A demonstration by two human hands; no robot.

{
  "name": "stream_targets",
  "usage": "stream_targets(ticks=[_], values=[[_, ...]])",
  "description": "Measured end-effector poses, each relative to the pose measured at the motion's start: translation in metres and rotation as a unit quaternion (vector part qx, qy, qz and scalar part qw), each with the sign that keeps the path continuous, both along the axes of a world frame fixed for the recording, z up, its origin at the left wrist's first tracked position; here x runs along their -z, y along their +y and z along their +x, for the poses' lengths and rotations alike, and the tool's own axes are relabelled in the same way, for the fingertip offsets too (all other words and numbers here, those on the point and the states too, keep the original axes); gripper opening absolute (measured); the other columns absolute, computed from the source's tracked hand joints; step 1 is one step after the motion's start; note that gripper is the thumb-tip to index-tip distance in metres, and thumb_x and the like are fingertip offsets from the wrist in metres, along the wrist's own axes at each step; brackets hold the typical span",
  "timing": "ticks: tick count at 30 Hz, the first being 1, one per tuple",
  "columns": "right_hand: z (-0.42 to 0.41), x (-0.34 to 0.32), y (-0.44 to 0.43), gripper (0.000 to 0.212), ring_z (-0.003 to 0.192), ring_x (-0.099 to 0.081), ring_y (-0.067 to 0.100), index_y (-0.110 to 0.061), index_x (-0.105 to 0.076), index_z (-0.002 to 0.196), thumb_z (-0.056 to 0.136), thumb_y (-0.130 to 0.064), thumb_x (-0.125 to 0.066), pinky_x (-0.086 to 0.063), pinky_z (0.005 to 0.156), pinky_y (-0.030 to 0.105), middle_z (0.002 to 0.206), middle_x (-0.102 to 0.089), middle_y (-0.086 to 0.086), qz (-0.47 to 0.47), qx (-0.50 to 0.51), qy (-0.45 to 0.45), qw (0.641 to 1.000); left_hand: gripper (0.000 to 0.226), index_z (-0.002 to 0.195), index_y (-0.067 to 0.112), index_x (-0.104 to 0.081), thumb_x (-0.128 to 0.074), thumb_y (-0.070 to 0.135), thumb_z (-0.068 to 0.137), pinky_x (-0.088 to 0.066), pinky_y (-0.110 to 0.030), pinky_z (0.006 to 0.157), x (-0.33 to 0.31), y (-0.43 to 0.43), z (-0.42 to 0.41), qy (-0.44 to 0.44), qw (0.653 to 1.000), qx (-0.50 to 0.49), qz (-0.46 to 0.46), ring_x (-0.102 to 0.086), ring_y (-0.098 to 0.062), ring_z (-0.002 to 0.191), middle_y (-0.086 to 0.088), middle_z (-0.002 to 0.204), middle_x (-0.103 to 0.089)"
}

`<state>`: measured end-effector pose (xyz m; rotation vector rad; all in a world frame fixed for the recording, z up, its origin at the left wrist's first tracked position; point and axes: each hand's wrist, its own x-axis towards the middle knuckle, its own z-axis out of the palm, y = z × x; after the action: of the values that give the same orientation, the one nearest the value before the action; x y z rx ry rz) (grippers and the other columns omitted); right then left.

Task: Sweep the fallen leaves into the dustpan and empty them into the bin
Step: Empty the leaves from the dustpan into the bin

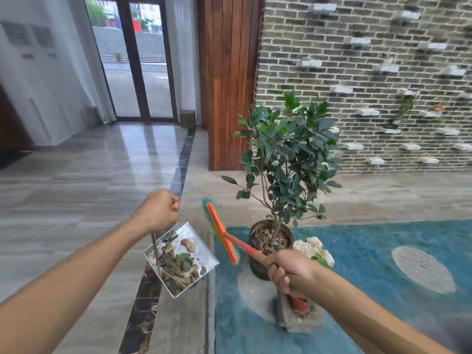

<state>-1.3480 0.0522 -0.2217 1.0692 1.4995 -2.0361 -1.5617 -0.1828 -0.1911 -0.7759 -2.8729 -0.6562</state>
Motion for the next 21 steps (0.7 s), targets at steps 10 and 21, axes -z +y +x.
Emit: stream_targets(ticks=[10, 21], values=[[-0.119, 0.046, 0.051, 0.017, 0.028, -0.031, 0.003, -0.015, -0.046, 0.081, 0.097, -0.014, -0.046, -0.023, 0.025, 0.015, 0.046, -0.037, -0.006, 0.013, -0.062, -0.015, 0.998, 0.031, 0.046, 0.014, -0.035, -0.049, -0.006, 0.064, -0.037, -0.03, 0.055, 0.022, 0.028, -0.098, 0.02, 0.999, -0.03, -0.029, -0.024, -0.016, 0.049, 0.002, 0.045, -0.025], [-0.232, 0.121, 0.113, 0.012, 0.033, -0.028, 0.007, -0.012, -0.056, 0.105, 0.099, -0.015, -0.046, -0.022, 0.032, 0.012, 0.049, -0.036, -0.002, 0.081, -0.174, 0.018, 0.981, 0.027, 0.044, 0.014, -0.035, -0.048, -0.001, 0.062, -0.031, -0.028, 0.05, 0.084, 0.072, -0.199, -0.032, 0.992, -0.096, -0.08, -0.037, -0.024, 0.055, 0.003, 0.046, -0.034]])
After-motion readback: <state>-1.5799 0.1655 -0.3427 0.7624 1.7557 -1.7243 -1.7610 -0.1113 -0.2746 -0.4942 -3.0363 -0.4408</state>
